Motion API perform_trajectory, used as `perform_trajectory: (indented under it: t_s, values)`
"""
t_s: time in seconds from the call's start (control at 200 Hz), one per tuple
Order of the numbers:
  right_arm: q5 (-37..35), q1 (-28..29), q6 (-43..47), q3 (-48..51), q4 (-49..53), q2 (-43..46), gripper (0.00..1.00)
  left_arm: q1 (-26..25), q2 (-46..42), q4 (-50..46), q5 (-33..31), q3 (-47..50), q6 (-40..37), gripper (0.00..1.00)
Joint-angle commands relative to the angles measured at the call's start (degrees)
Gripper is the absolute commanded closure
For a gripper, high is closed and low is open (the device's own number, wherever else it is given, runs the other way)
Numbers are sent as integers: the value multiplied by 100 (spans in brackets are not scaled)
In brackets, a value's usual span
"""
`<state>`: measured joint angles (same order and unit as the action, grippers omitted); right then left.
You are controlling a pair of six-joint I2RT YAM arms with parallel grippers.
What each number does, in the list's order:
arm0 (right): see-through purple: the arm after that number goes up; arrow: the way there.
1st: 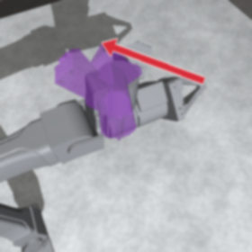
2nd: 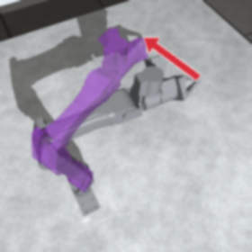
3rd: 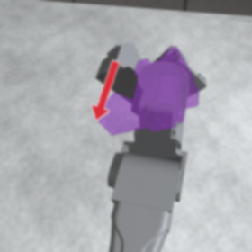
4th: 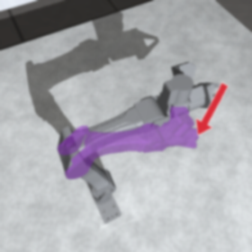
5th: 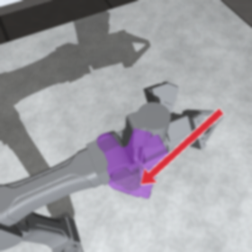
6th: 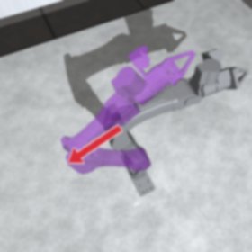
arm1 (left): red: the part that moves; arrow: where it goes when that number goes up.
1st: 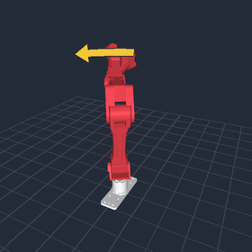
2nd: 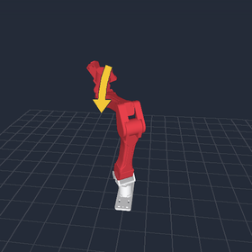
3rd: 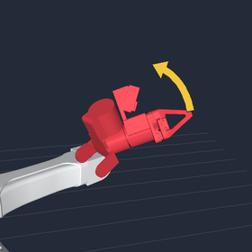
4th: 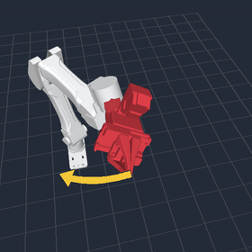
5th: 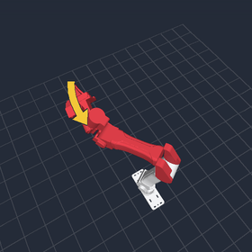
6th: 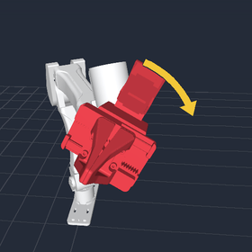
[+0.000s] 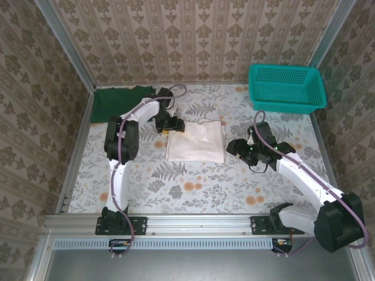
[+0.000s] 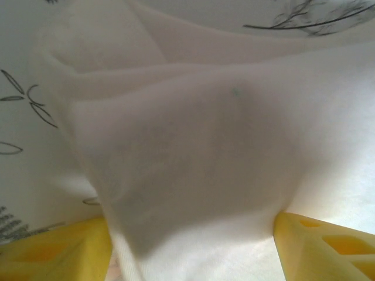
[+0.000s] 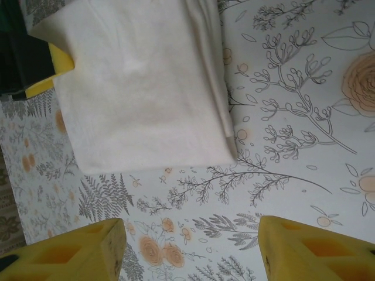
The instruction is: Fold and stack the t-shirts
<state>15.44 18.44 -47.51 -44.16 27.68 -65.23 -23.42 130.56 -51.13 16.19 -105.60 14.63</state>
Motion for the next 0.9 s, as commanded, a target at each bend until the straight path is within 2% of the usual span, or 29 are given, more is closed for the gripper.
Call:
perform_trajectory:
  t_s: [0.0,0.07,0.21,0.37,0.42,0.58,0.735,0.895]
  values:
    - [-220,62,-228,59,498,263,37,-237,248,94,-209,-31,-116,32]
    - [-265,58,-236,49,626,406,38,-480,314,140,-484,-28,-32,35]
    - [-240,63,-276,4,797,559,38,-559,497,501,-773,18,420,47]
    - [-104,55,-298,-97,945,608,40,-695,822,828,-1060,-508,707,68]
    - [-68,63,-258,-183,1022,600,41,-754,961,795,-1226,-787,703,77]
    - [16,58,-126,-482,1278,591,41,-783,1237,274,-2116,-1651,691,99]
    - [72,49,-200,-534,1358,756,42,-686,1060,-42,-3208,-2007,355,100]
    - [139,55,-315,-479,1409,919,43,-533,705,-152,-3801,-2335,-242,100]
